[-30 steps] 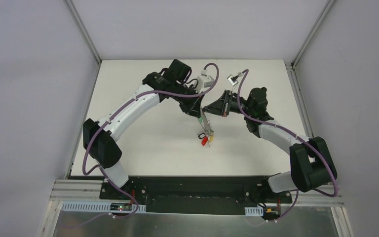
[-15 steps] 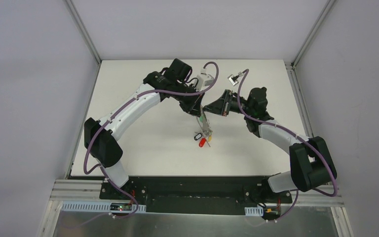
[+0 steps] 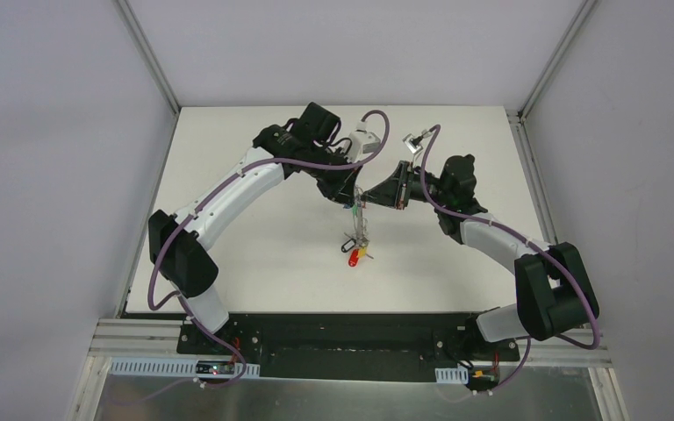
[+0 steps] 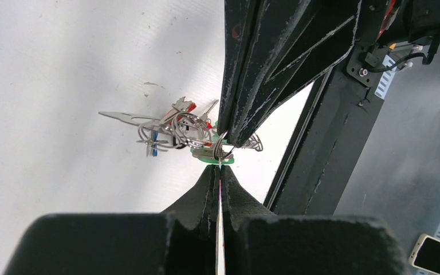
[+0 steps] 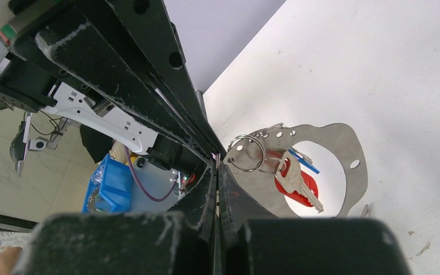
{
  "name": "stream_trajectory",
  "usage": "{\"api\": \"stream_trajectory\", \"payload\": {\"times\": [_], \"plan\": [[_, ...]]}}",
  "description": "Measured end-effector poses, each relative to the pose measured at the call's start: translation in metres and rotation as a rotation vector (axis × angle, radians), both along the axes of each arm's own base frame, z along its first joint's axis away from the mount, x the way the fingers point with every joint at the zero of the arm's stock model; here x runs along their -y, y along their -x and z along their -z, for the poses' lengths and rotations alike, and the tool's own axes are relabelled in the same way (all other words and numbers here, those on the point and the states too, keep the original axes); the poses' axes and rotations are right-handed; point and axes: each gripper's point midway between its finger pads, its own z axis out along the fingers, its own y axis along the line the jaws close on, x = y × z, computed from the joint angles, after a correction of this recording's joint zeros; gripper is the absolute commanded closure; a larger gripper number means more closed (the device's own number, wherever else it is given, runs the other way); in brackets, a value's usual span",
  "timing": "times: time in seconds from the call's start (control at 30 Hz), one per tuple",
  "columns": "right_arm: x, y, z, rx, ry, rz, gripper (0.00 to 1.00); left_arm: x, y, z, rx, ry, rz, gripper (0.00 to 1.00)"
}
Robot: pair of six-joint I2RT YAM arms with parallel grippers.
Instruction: Put the keys on the keyring
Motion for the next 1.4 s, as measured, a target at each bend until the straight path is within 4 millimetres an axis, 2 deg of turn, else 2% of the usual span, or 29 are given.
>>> {"api": "stream_trajectory", "payload": {"times": [0.33, 0.37, 0.5, 0.63, 0.83, 0.93, 1.07, 1.27, 1.4], "plan": [[0.001, 0.001, 0.006, 0.021, 0.021, -0.009, 0.99, -0.007, -0.001, 0.002, 0.027, -0.038, 0.009, 1.00], [0.001, 0.001, 0.006, 0.021, 0.021, -0.011, 0.97, -0.008, -0.001, 0.002, 0.029, -0.041, 0.013, 1.00], [0.000, 0.003, 0.007, 0.027, 0.026, -0.017, 0.78, -0.012, -0.001, -0.005, 0.053, -0.057, 0.030, 1.00], [0.003, 0.003, 0.008, 0.037, 0.036, -0.011, 0.63, -0.024, 0.001, -0.008, 0.064, -0.104, 0.034, 1.00], [0.016, -0.004, 0.001, 0.073, 0.044, 0.032, 0.56, -0.044, 0.000, 0.008, 0.028, -0.196, 0.036, 1.00], [0.030, -0.013, -0.001, 0.078, 0.050, 0.078, 0.54, -0.047, -0.008, 0.014, 0.011, -0.236, 0.038, 1.00], [0.054, -0.029, -0.006, 0.081, 0.052, 0.161, 0.53, -0.040, -0.028, 0.016, 0.004, -0.256, 0.032, 1.00], [0.080, -0.045, -0.012, 0.091, 0.051, 0.251, 0.52, -0.017, -0.070, -0.009, 0.098, -0.213, 0.004, 1.00], [0.089, -0.050, -0.012, 0.089, 0.052, 0.282, 0.52, -0.011, -0.081, -0.011, 0.127, -0.196, -0.013, 1.00]]}}
